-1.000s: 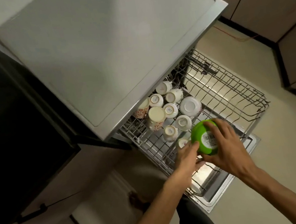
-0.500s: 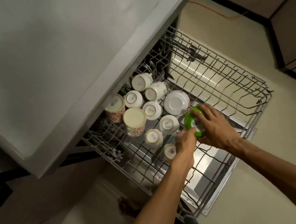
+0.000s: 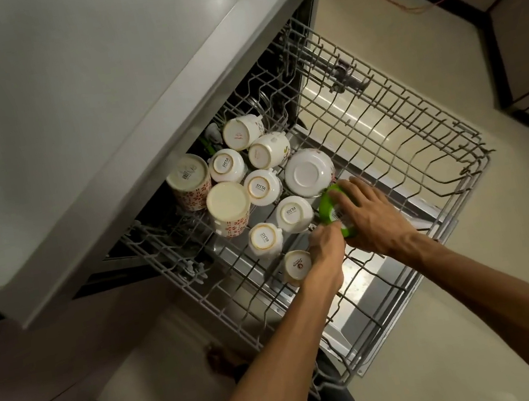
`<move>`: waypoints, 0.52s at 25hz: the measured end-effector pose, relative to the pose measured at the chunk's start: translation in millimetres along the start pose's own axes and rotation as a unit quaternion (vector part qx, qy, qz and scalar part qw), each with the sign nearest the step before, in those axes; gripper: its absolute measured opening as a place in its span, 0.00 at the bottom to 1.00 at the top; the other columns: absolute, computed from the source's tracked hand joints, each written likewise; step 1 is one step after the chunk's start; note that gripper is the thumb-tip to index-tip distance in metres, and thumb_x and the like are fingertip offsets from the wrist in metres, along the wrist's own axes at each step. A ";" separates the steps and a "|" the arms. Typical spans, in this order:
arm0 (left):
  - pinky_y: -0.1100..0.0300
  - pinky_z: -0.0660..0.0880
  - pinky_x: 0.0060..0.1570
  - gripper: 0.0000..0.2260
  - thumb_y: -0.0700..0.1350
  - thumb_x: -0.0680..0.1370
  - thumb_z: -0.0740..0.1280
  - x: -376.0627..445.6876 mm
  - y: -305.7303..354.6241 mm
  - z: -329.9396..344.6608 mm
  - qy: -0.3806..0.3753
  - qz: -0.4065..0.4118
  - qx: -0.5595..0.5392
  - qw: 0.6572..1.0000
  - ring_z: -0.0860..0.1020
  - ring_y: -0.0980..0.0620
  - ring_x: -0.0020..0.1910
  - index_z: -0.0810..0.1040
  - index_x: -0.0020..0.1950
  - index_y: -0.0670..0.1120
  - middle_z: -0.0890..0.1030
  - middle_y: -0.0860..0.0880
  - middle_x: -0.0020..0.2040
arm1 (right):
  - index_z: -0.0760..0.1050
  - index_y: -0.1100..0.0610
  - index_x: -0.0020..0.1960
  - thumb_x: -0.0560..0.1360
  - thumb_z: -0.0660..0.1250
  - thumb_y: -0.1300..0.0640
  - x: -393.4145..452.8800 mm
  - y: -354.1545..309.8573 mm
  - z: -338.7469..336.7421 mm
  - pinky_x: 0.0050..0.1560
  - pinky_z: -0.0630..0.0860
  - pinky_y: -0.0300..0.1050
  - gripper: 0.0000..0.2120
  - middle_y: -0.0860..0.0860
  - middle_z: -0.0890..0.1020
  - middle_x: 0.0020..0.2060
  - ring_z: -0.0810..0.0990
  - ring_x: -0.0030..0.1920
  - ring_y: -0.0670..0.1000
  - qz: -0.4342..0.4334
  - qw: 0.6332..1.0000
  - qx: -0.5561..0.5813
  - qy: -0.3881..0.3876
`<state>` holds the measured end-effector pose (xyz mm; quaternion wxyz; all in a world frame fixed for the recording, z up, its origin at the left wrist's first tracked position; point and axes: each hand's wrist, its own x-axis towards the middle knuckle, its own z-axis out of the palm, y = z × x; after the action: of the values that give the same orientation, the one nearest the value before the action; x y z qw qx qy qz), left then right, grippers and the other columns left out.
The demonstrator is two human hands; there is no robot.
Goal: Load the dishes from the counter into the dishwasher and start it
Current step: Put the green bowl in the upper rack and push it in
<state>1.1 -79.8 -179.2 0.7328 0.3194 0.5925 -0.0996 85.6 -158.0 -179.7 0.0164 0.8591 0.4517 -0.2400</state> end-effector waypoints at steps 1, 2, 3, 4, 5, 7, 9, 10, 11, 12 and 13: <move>0.46 0.74 0.63 0.06 0.43 0.75 0.64 -0.3 0.7 0.9 0.001 -0.002 -0.001 1.000 0.79 0.41 0.57 0.77 0.51 0.49 0.80 0.41 0.58 | 0.54 0.53 0.78 0.66 0.77 0.44 0.6 1.4 0.7 0.73 0.58 0.65 0.48 0.58 0.58 0.77 0.53 0.77 0.63 0.002 1.000 0.002 -0.003; 0.46 0.75 0.63 0.07 0.43 0.76 0.64 -1.5 1.5 1.6 0.000 0.000 0.000 1.000 0.79 0.42 0.57 0.77 0.52 0.48 0.80 0.41 0.58 | 0.53 0.53 0.78 0.67 0.77 0.43 1.2 3.0 1.1 0.74 0.58 0.65 0.49 0.58 0.57 0.77 0.52 0.77 0.63 0.003 1.000 0.004 -0.008; 0.46 0.75 0.63 0.07 0.42 0.76 0.64 -1.3 1.1 2.1 0.001 0.001 0.001 1.000 0.78 0.42 0.57 0.77 0.54 0.47 0.80 0.41 0.58 | 0.53 0.53 0.78 0.67 0.76 0.42 1.4 4.5 1.2 0.74 0.57 0.64 0.49 0.58 0.56 0.77 0.52 0.77 0.62 0.004 1.000 0.005 -0.013; 0.47 0.74 0.63 0.07 0.43 0.76 0.64 -1.9 1.1 2.0 -0.003 0.001 0.005 1.000 0.78 0.42 0.58 0.77 0.54 0.47 0.80 0.41 0.58 | 0.53 0.53 0.78 0.68 0.75 0.42 1.2 6.2 1.0 0.75 0.56 0.64 0.48 0.58 0.56 0.77 0.52 0.77 0.62 0.004 1.000 0.008 -0.016; 0.46 0.74 0.63 0.06 0.43 0.76 0.64 -3.2 1.9 2.3 -0.010 0.003 0.005 1.000 0.78 0.42 0.58 0.77 0.52 0.48 0.80 0.41 0.58 | 0.53 0.54 0.79 0.69 0.74 0.41 1.0 7.3 0.2 0.75 0.56 0.63 0.48 0.58 0.56 0.77 0.52 0.77 0.62 0.003 1.000 0.011 -0.015; 0.46 0.74 0.63 0.06 0.44 0.73 0.65 -4.9 4.3 3.2 -0.015 0.003 0.002 1.000 0.78 0.42 0.57 0.78 0.48 0.48 0.80 0.42 0.58 | 0.52 0.54 0.79 0.70 0.72 0.40 0.7 7.4 -2.6 0.76 0.55 0.62 0.46 0.58 0.55 0.78 0.51 0.78 0.61 0.001 1.000 0.015 -0.010; 0.46 0.75 0.62 0.09 0.46 0.71 0.65 -6.6 5.8 2.6 -0.015 0.006 0.011 1.000 0.79 0.43 0.57 0.79 0.49 0.49 0.81 0.42 0.57 | 0.50 0.54 0.79 0.71 0.71 0.41 0.9 6.8 -3.7 0.76 0.53 0.61 0.46 0.58 0.53 0.78 0.50 0.78 0.61 0.002 1.000 0.014 -0.016; 0.47 0.75 0.63 0.09 0.46 0.72 0.65 -10.7 7.0 1.9 -0.011 0.010 0.018 1.000 0.79 0.44 0.56 0.79 0.50 0.49 0.81 0.43 0.56 | 0.49 0.54 0.79 0.71 0.72 0.41 0.9 6.8 -4.0 0.76 0.53 0.61 0.47 0.58 0.52 0.78 0.49 0.78 0.60 0.002 1.000 0.009 -0.024; 0.49 0.74 0.63 0.06 0.45 0.75 0.64 -18.7 8.9 0.5 -0.008 0.016 0.030 0.999 0.79 0.46 0.55 0.79 0.50 0.48 0.81 0.43 0.54 | 0.47 0.54 0.79 0.71 0.73 0.42 0.1 6.6 -4.2 0.76 0.52 0.61 0.49 0.57 0.51 0.78 0.48 0.78 0.60 0.003 0.999 0.004 -0.034; 0.50 0.75 0.62 0.05 0.44 0.78 0.63 -27.0 9.9 -1.6 -0.003 0.023 0.045 0.999 0.78 0.48 0.53 0.79 0.49 0.47 0.81 0.43 0.51 | 0.46 0.53 0.80 0.70 0.73 0.42 -1.2 6.4 -5.0 0.76 0.53 0.62 0.50 0.57 0.50 0.79 0.47 0.78 0.60 0.004 0.999 0.001 -0.041; 0.52 0.75 0.61 0.06 0.43 0.79 0.62 -35.6 9.9 -4.8 0.004 0.034 0.063 0.997 0.77 0.49 0.50 0.78 0.48 0.46 0.80 0.41 0.50 | 0.45 0.53 0.79 0.69 0.74 0.41 -3.5 5.3 -6.6 0.76 0.53 0.63 0.51 0.57 0.50 0.79 0.47 0.78 0.59 0.009 0.999 0.006 -0.045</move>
<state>-7.4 -77.6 -143.1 0.7115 0.3856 0.5770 -0.1103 90.7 -162.2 -173.4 0.0339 0.8515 0.4417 -0.2804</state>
